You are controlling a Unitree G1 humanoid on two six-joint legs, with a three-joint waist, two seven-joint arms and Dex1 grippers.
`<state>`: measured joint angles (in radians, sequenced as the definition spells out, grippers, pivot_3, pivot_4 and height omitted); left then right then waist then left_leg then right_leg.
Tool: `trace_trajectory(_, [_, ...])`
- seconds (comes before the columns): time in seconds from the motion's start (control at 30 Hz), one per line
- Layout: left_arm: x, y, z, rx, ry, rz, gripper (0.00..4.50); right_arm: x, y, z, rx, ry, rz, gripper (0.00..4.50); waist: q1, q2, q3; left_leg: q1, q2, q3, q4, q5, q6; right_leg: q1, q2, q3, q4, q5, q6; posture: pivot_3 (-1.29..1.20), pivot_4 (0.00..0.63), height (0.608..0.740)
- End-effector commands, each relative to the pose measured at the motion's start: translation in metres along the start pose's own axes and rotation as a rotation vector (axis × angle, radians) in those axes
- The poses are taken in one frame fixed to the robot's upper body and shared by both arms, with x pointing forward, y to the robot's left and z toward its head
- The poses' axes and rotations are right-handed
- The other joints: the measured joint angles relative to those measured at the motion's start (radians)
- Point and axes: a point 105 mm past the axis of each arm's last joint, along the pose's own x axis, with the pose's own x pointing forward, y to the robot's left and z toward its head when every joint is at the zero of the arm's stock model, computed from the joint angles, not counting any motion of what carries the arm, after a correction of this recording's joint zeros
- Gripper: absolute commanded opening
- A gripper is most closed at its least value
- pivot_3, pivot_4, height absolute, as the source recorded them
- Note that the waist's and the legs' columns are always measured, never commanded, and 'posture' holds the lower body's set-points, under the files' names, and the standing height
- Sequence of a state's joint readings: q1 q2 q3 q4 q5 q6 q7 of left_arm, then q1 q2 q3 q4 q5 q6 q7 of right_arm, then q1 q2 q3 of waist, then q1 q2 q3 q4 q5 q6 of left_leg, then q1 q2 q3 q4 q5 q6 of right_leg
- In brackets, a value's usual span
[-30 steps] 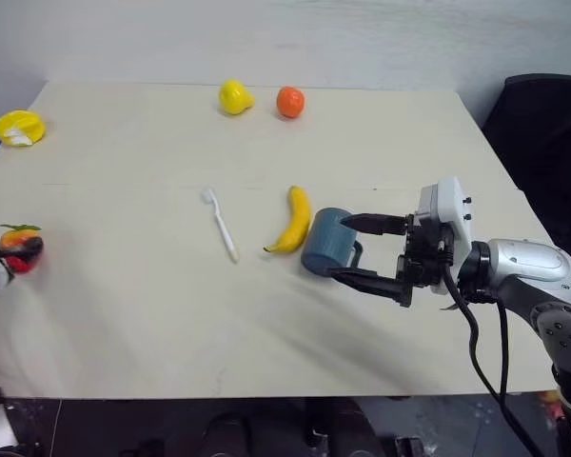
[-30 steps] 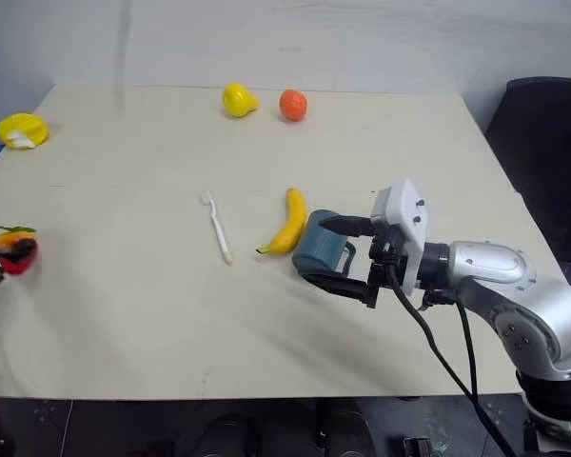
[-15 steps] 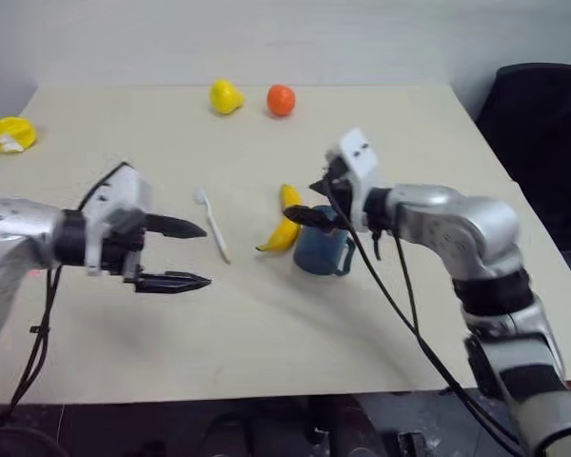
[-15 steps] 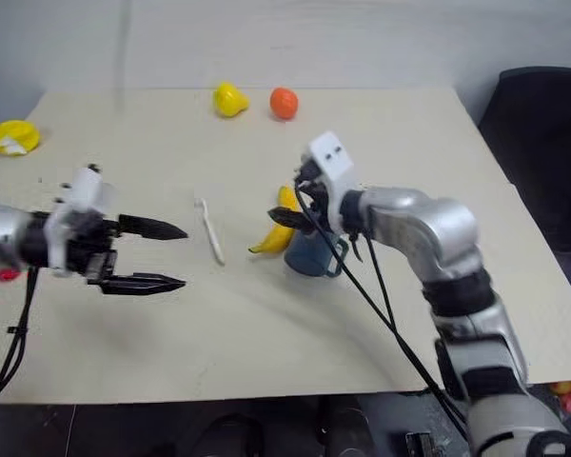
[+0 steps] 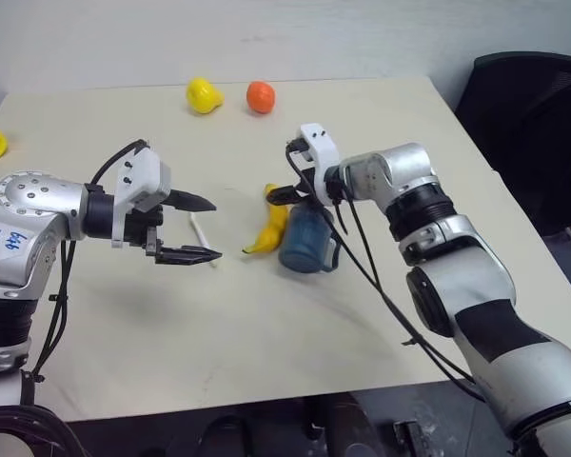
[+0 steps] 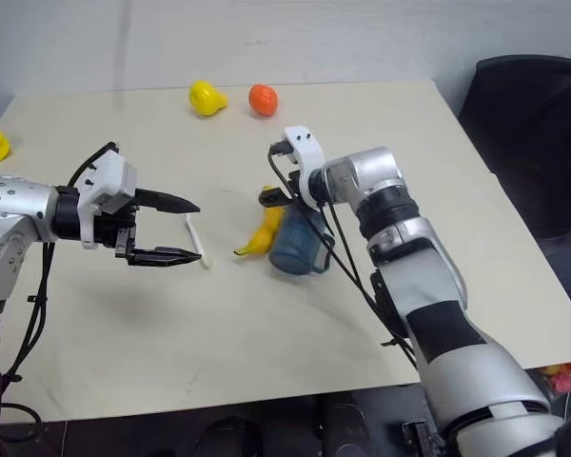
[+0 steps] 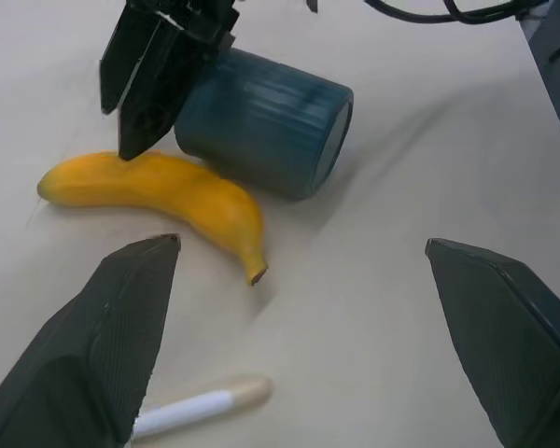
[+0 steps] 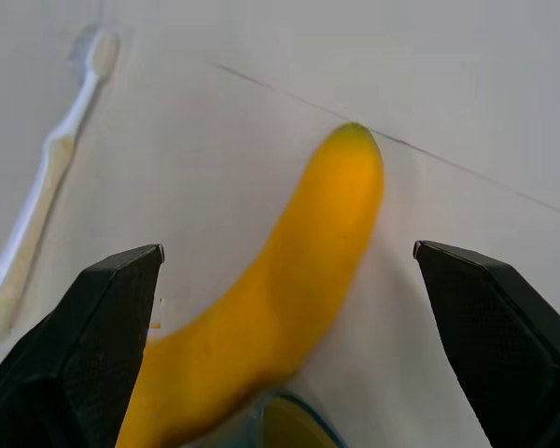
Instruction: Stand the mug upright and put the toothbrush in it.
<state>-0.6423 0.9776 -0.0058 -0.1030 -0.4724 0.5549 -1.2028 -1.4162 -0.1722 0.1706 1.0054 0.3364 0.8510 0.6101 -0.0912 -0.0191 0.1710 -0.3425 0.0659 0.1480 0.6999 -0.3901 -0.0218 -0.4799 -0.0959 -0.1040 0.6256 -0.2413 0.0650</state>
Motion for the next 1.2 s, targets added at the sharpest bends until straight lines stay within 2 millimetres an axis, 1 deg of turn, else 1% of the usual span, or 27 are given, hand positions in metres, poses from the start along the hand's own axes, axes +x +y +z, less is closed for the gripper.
trace_trajectory(0.03, [-0.005, 0.001, 0.011, 0.043, -0.032, 0.044, 4.47, 0.006, 0.014, 0.010, -0.027, -0.022, 0.050, 4.50, 0.000, 0.000, 0.000, 0.000, 0.000, 0.000, 0.000, 0.000, 0.000, 0.000, 0.000, 0.000, 0.000, 0.000, 0.000, 0.00, 0.150, 0.740])
trace_trajectory(0.1, [-0.005, 0.000, 0.012, 0.044, -0.035, 0.049, 4.47, 0.012, 0.015, 0.001, -0.050, 0.019, 0.051, 4.50, 0.000, 0.000, 0.000, 0.000, 0.000, 0.000, 0.000, 0.000, 0.000, 0.000, 0.000, 0.000, 0.000, 0.000, 0.000, 0.00, 0.150, 0.740])
trace_trajectory(0.23, [-0.007, -0.002, 0.013, 0.040, -0.038, 0.066, 4.47, 0.020, 0.008, -0.018, -0.111, 0.087, 0.007, 4.50, 0.002, 0.000, 0.000, 0.000, 0.000, -0.001, 0.000, 0.000, 0.000, 0.001, -0.001, 0.000, 0.000, 0.000, 0.000, 0.00, 0.150, 0.740])
trace_trajectory(0.4, [-0.010, -0.003, 0.011, 0.030, -0.031, 0.091, 4.47, 0.024, 0.002, -0.034, -0.114, 0.138, -0.006, 4.50, 0.007, 0.000, 0.000, 0.004, 0.000, -0.001, 0.000, 0.000, 0.000, 0.004, -0.001, 0.000, 0.000, 0.000, 0.000, 0.00, 0.150, 0.740])
trace_trajectory(0.47, [-0.010, -0.003, 0.011, 0.027, -0.035, 0.098, 4.47, 0.025, 0.000, -0.037, -0.120, 0.146, -0.012, 4.50, 0.008, -0.001, -0.001, 0.005, 0.000, -0.002, 0.000, 0.000, 0.000, 0.005, -0.001, 0.000, 0.000, 0.000, 0.000, 0.00, 0.150, 0.740])
trace_trajectory(0.5, [-0.011, -0.003, 0.012, 0.026, -0.038, 0.103, 4.47, 0.025, -0.002, -0.036, -0.141, 0.140, -0.023, 4.50, 0.008, -0.002, -0.001, 0.006, 0.000, -0.002, 0.000, 0.000, 0.000, 0.006, -0.001, 0.000, 0.000, 0.000, 0.000, 0.00, 0.150, 0.740])
trace_trajectory(0.57, [-0.012, -0.001, 0.013, 0.024, -0.047, 0.122, 4.47, 0.020, -0.006, -0.028, -0.142, 0.110, -0.037, 4.50, 0.009, -0.002, -0.001, 0.007, 0.000, -0.002, 0.000, 0.000, 0.000, 0.007, -0.001, 0.000, 0.000, 0.000, 0.000, 0.00, 0.150, 0.740])
trace_trajectory(0.67, [-0.018, 0.002, 0.013, -0.001, -0.063, 0.145, 4.47, 0.007, -0.005, 0.000, -0.182, 0.048, -0.031, 4.50, 0.009, -0.001, -0.001, 0.007, 0.000, -0.003, 0.000, 0.000, 0.000, 0.008, -0.001, 0.000, 0.000, 0.000, 0.000, 0.00, 0.150, 0.740])
trace_trajectory(0.73, [-0.023, 0.003, 0.010, -0.020, -0.064, 0.157, 4.47, 0.000, 0.002, 0.019, -0.215, 0.010, -0.014, 4.50, 0.008, -0.001, 0.000, 0.006, 0.000, -0.003, 0.000, 0.000, 0.000, 0.007, -0.001, 0.000, 0.000, 0.000, 0.000, 0.00, 0.150, 0.740])
trace_trajectory(0.8, [-0.028, 0.006, 0.008, -0.034, -0.066, 0.176, 4.47, -0.004, 0.016, 0.037, -0.231, -0.026, 0.019, 4.50, 0.006, 0.000, 0.000, 0.004, 0.000, -0.002, 0.000, 0.000, 0.000, 0.005, -0.001, 0.000, 0.000, 0.000, 0.000, 0.00, 0.150, 0.740])
trace_trajectory(0.87, [-0.033, 0.011, 0.006, -0.044, -0.070, 0.200, 4.47, -0.004, 0.033, 0.049, -0.231, -0.053, 0.059, 4.50, 0.001, 0.002, 0.001, 0.000, 0.000, -0.001, 0.000, 0.000, 0.000, 0.000, -0.001, 0.001, 0.001, 0.000, 0.000, 0.00, 0.150, 0.740])
trace_trajectory(0.9, [-0.035, 0.012, 0.006, -0.047, -0.072, 0.208, 4.47, -0.002, 0.039, 0.051, -0.227, -0.059, 0.070, 4.50, -0.004, 0.002, 0.001, 0.000, 0.000, -0.001, 0.000, 0.000, -0.001, -0.001, 0.000, 0.000, 0.001, 0.000, 0.000, 0.00, 0.150, 0.740])
trace_trajectory(0.97, [-0.036, 0.014, 0.005, -0.048, -0.074, 0.213, 4.47, 0.005, 0.046, 0.050, -0.202, -0.069, 0.078, 4.50, -0.014, 0.002, 0.001, 0.000, 0.000, -0.001, -0.001, 0.001, -0.002, -0.001, 0.000, 0.000, 0.001, -0.001, -0.001, 0.00, 0.150, 0.740])
trace_trajectory(1.03, [-0.034, 0.015, 0.005, -0.045, -0.072, 0.210, 4.47, 0.014, 0.045, 0.042, -0.168, -0.067, 0.052, 4.50, -0.020, 0.002, 0.001, 0.000, 0.001, -0.001, -0.002, 0.001, -0.002, -0.001, 0.000, 0.000, 0.001, -0.001, -0.001, 0.00, 0.150, 0.740])
trace_trajectory(1.13, [-0.029, 0.014, 0.007, -0.035, -0.078, 0.193, 4.47, 0.024, 0.035, 0.026, -0.146, -0.056, -0.017, 4.50, -0.019, 0.002, 0.001, 0.000, 0.000, -0.002, -0.001, 0.001, -0.002, 0.000, 0.000, 0.000, 0.001, -0.001, -0.001, 0.00, 0.150, 0.740])
trace_trajectory(1.2, [-0.026, 0.013, 0.009, -0.031, -0.084, 0.184, 4.47, 0.027, 0.025, 0.018, -0.113, -0.051, -0.062, 4.50, -0.015, 0.002, 0.001, -0.001, 0.000, -0.003, -0.001, 0.001, -0.002, 0.000, -0.001, 0.000, 0.001, -0.001, -0.001, 0.00, 0.150, 0.740])
